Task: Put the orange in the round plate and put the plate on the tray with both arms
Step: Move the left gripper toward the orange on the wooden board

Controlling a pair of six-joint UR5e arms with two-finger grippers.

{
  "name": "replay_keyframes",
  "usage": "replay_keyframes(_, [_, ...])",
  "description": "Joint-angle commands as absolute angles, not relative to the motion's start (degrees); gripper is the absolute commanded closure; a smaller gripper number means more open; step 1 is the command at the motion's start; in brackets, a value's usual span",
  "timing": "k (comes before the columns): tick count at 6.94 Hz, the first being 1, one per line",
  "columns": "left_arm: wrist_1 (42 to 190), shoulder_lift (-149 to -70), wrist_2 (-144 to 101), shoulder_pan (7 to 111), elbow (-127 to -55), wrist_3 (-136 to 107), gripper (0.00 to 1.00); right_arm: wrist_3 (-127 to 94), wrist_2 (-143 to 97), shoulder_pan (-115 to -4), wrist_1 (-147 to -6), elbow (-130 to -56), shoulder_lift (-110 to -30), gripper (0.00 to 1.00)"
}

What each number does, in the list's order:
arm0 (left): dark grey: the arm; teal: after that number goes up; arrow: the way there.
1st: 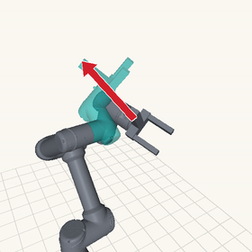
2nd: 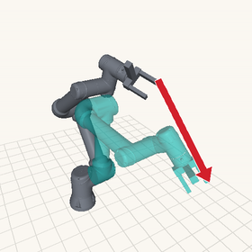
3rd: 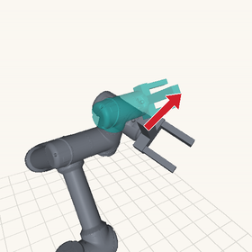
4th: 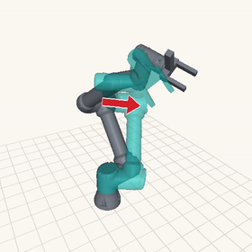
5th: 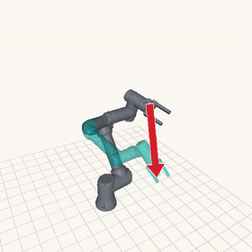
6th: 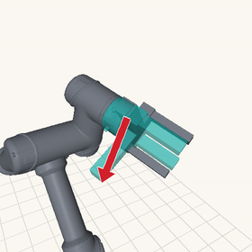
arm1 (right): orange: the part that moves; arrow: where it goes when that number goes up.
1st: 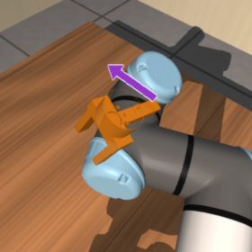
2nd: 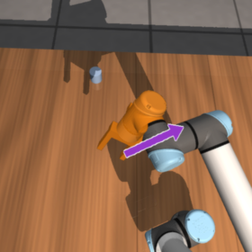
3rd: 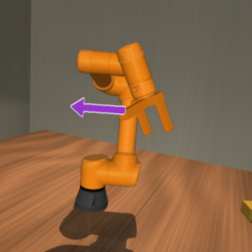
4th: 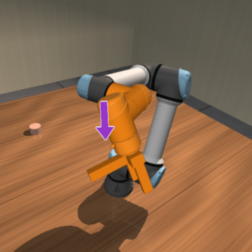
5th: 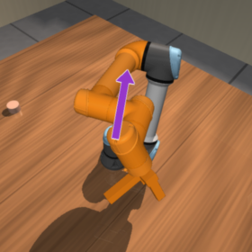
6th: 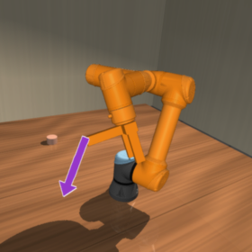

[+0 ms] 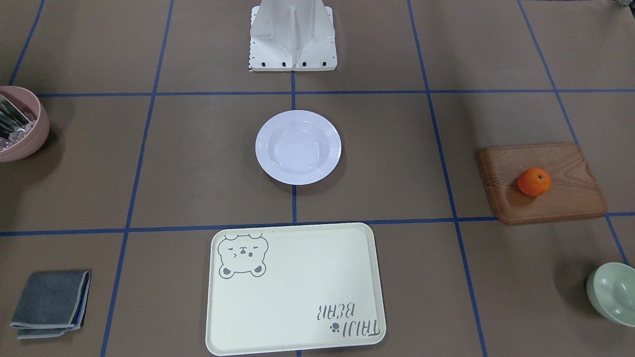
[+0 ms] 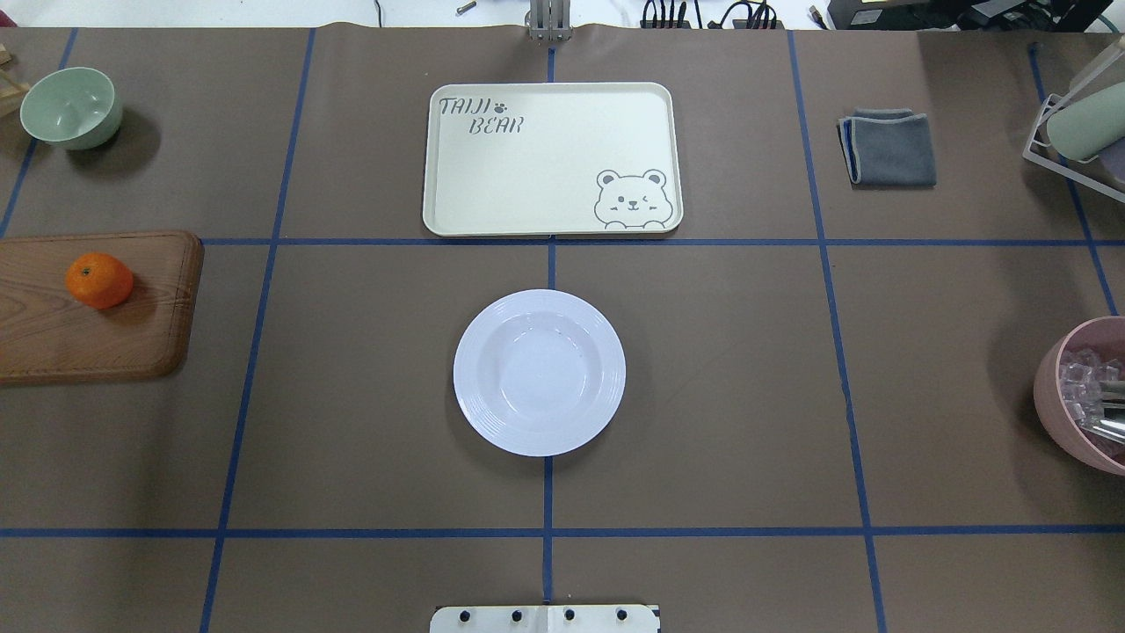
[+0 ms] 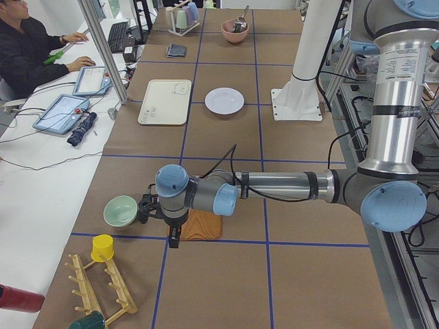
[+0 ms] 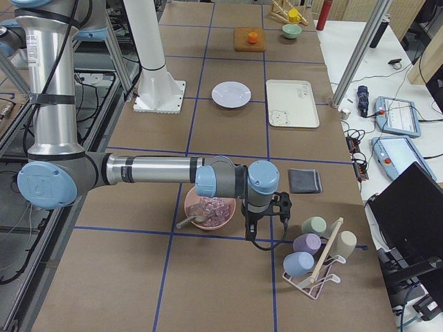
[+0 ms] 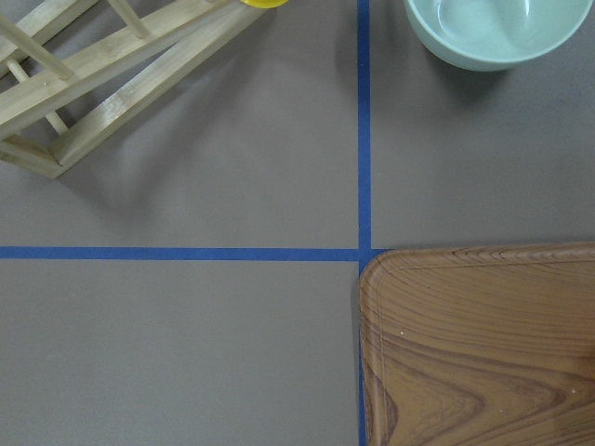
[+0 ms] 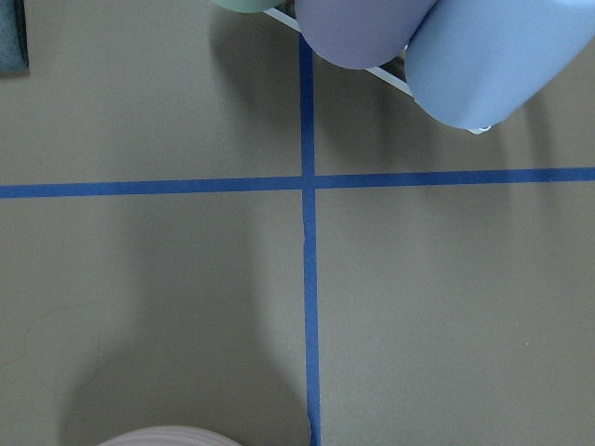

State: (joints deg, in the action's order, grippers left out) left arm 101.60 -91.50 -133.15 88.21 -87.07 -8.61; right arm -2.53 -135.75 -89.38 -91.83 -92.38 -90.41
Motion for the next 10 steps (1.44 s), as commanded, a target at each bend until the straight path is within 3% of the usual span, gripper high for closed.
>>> replay_keyframes(1, [101.60,-91.41,-133.24,88.24,-87.01,-8.61,0.01,-2.46,-135.44,-89.38,-91.67,-92.72,-90.26,0.00])
replay_keyframes(4, [102.39,-92.19,-134.03,86.58,-87.71,-10.18,0.01,-2.37,-135.09,-89.38,-91.32,-92.90,-89.74,0.00])
replay_keyframes(7, [101.61,-98.69,-134.21,75.46,-91.57,-25.68,0.01,-1.68,-135.26,-88.51,-91.06,-93.26,-89.90,0.00])
replay_keyframes(10, [102.57,-98.79,-124.99,63.83,-95.45,-46.49,0.01,-2.19,-135.18,-88.51,-91.06,-93.69,-89.74,0.00])
